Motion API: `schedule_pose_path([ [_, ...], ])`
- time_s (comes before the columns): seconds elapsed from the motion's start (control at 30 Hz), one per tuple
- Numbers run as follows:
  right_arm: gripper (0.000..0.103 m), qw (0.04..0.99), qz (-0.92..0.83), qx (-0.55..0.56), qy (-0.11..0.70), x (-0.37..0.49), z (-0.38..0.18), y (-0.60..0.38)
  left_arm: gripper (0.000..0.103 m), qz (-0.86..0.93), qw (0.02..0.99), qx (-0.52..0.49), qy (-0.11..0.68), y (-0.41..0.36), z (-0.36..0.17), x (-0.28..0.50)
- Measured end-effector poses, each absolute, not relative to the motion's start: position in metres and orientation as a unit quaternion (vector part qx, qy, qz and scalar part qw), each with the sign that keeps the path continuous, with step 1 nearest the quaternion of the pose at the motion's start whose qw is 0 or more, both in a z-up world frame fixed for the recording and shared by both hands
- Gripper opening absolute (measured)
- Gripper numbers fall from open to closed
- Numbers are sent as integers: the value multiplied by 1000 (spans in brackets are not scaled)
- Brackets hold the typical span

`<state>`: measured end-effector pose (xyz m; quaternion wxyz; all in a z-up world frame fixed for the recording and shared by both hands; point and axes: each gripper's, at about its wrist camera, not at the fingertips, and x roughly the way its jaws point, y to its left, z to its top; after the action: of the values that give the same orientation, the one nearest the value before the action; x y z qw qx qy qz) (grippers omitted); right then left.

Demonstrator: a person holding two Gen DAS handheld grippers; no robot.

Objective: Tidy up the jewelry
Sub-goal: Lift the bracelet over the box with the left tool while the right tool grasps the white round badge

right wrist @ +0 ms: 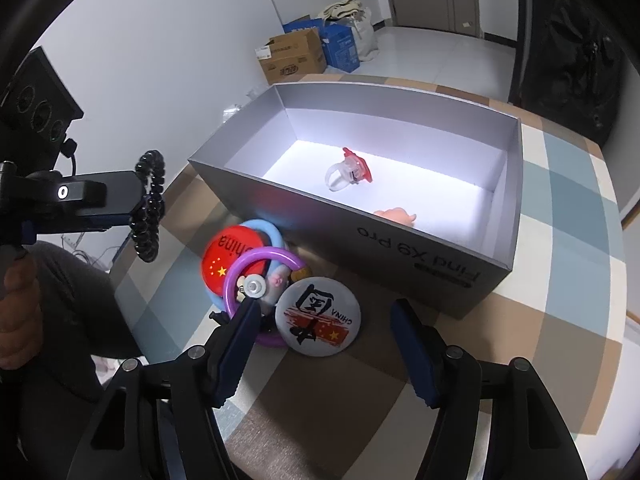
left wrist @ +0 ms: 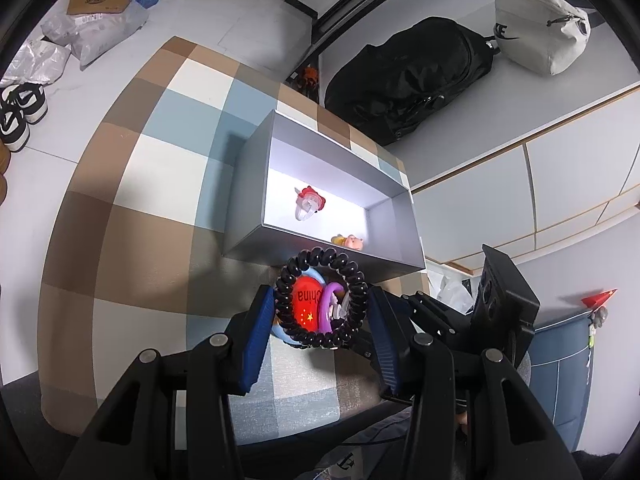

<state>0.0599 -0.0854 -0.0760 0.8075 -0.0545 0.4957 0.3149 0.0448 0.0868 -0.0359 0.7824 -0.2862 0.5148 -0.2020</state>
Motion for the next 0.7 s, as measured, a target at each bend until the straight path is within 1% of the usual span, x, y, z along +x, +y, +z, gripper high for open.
schedule_pose_path([
  [0.03,63,808,315,-58,495,59,-76,-84,41,-202,782,-286,515,87,-36,45],
  [0.07,58,807,319,-57,494,58,-76,-85,41,-201,782,-287,515,87,-36,45],
  [0.1,50,805,323,-55,495,58,-75,-84,41,-201,782,-288,515,88,-36,45],
  [0.17,42,801,331,-52,497,55,-74,-84,41,-200,782,-288,515,87,-36,45],
  [0.37,42,807,322,-63,491,50,-70,-85,41,-201,786,-285,511,85,-34,45],
  [0.7,42,823,327,7,465,54,-40,-106,41,-208,806,-284,475,80,-19,51],
])
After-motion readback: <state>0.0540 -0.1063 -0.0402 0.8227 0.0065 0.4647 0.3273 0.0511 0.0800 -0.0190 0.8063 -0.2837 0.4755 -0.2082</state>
